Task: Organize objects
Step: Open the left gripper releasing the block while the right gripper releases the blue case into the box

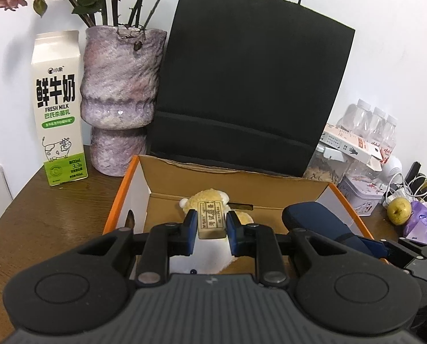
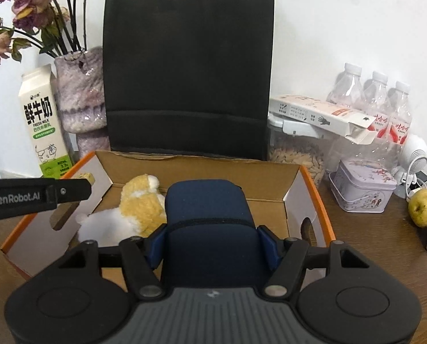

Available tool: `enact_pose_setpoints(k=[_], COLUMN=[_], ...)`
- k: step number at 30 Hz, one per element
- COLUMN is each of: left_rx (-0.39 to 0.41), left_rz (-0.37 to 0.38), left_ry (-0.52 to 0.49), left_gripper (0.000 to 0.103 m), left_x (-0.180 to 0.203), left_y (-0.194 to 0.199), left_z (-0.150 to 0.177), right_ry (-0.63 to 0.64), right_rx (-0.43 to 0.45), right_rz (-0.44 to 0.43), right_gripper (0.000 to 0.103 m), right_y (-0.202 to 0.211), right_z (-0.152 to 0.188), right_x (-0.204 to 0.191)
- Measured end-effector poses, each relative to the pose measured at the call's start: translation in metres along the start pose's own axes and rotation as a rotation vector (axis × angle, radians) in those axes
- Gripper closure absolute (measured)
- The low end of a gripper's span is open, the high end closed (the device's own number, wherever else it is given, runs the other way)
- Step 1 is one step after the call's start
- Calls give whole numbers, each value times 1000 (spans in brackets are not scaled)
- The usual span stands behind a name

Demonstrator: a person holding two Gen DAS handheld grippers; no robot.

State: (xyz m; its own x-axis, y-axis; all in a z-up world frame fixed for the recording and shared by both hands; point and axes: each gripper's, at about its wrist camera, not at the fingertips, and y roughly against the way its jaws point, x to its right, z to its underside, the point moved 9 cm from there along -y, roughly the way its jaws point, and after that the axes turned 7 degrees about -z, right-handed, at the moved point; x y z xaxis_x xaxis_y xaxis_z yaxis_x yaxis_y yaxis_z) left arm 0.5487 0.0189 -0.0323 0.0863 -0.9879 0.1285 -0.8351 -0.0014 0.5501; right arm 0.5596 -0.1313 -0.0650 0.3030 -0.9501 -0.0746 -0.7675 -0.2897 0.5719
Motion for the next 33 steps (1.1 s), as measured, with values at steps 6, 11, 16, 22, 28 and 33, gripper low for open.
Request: enact_pose_setpoints(k=[6,11,16,22,28,33], left_rx=[-16,-13,1,16,21,25], left_rz=[-3,9,7,3,0,0], left_ry=[-9,-10,-5,-4,-9,-8], left_gripper=[80,51,12,1,0,0], left_x=[1,3,3,3,4,3], left_y=[-8,-6,-3,3,7,12], left_z=[0,0,-1,-3,-3,-1], right_ry=[-11,-10,8,12,19,19], right_rx=[-8,16,29,19,18,19], right_rz=[3,13,21,15,16,19], right_gripper=[38,34,15,5,2,0], right_y=[-10,-8,-3,-3,1,5], right_z=[3,-1,-4,-1,2,2], right_x=[5,9,10,9,6,7])
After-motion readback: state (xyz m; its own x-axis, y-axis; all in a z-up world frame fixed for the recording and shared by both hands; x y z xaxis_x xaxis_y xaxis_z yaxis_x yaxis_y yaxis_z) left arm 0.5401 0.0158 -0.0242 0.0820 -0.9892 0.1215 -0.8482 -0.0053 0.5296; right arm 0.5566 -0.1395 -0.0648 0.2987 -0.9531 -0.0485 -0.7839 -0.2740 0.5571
